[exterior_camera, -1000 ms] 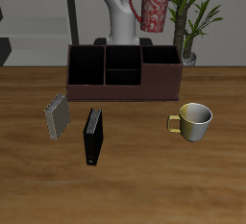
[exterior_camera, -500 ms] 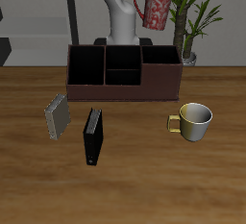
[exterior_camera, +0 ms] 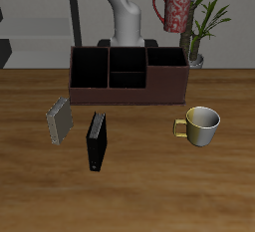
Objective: Place the red mug into the back desk caddy's right compartment and place the yellow book into the back desk caddy's back compartment
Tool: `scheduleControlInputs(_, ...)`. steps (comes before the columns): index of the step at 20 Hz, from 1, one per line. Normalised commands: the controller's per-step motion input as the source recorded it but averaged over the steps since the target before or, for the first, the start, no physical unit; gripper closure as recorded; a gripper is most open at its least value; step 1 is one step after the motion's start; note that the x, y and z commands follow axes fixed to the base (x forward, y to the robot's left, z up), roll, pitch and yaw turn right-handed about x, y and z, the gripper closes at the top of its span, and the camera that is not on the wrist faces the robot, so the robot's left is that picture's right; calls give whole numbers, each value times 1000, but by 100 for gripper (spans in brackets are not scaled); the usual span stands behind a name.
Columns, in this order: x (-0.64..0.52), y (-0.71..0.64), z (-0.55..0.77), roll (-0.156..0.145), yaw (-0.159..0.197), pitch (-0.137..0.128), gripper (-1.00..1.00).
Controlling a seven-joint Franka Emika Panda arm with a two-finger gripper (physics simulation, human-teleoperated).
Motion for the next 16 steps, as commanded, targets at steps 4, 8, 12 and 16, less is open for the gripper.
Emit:
scheduleControlInputs(4, 42, -254, -153, 11, 13, 21, 100)
scheduleControlInputs(8, 55, -79, -145, 33, 10, 21, 100)
scheduleControlInputs(12, 44, 81, -94, 21, 3, 26, 100)
scheduleControlInputs(16, 22, 10, -84, -5, -26, 15, 100)
